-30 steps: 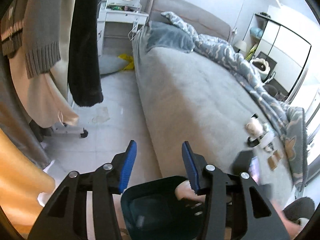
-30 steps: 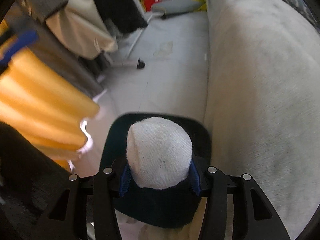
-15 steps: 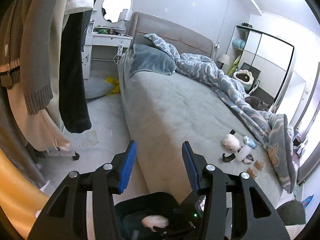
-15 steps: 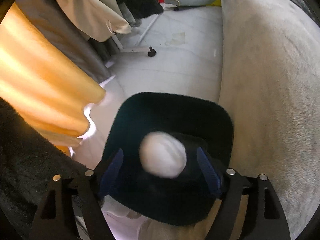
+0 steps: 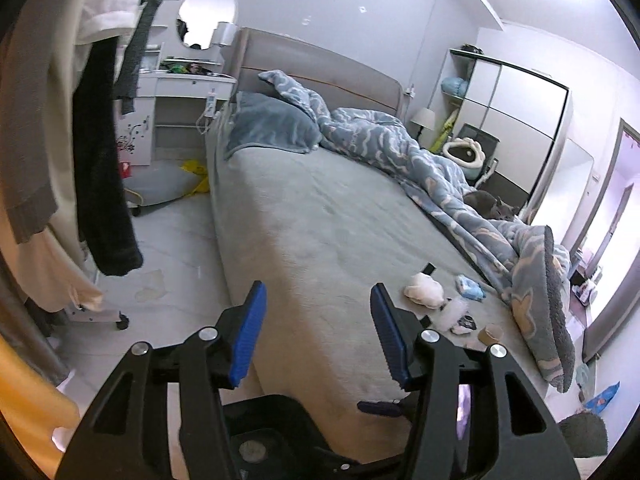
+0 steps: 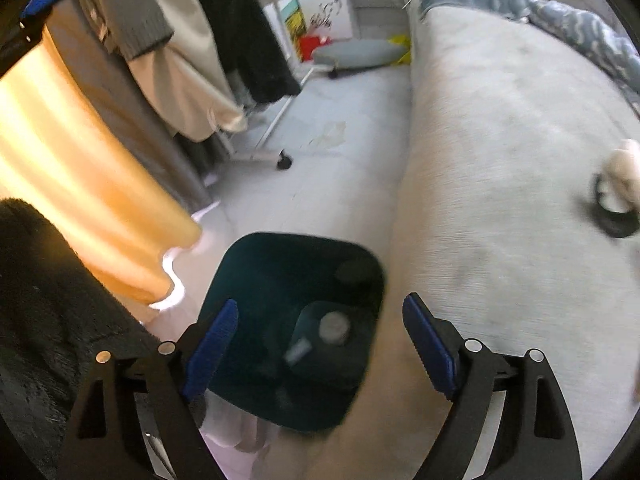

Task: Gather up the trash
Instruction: 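Move both grippers back over the remaining items on the bed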

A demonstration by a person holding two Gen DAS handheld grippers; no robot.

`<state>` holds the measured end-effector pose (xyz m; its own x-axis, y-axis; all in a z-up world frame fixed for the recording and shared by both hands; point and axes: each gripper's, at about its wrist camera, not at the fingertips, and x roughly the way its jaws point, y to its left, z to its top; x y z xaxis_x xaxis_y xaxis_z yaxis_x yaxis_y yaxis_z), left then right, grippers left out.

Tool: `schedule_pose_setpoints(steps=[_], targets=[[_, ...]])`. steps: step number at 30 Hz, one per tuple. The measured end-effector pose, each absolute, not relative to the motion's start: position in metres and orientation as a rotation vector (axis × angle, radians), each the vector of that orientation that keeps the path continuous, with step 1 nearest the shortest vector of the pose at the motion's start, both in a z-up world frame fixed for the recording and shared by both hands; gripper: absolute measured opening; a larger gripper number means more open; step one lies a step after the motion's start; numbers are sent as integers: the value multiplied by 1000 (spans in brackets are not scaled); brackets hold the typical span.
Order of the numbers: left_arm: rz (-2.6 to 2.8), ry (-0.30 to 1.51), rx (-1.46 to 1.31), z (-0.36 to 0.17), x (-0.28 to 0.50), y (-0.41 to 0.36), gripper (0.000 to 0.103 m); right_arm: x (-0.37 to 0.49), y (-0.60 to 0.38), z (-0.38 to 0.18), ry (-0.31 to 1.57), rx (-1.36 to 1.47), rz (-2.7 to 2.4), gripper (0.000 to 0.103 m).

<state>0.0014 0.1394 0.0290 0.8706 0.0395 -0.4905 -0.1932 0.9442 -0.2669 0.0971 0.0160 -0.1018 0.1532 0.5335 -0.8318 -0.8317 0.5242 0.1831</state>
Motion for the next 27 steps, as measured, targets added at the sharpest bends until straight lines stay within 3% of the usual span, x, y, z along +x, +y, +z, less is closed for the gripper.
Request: schedule_pose_setpoints(steps=[10, 27], targets=[[64, 515, -281, 23, 34, 84, 65, 121, -50, -58, 876, -292, 917, 86], [35, 632, -229, -14, 79, 31, 67, 196, -157, -10, 788, -170, 705, 87]])
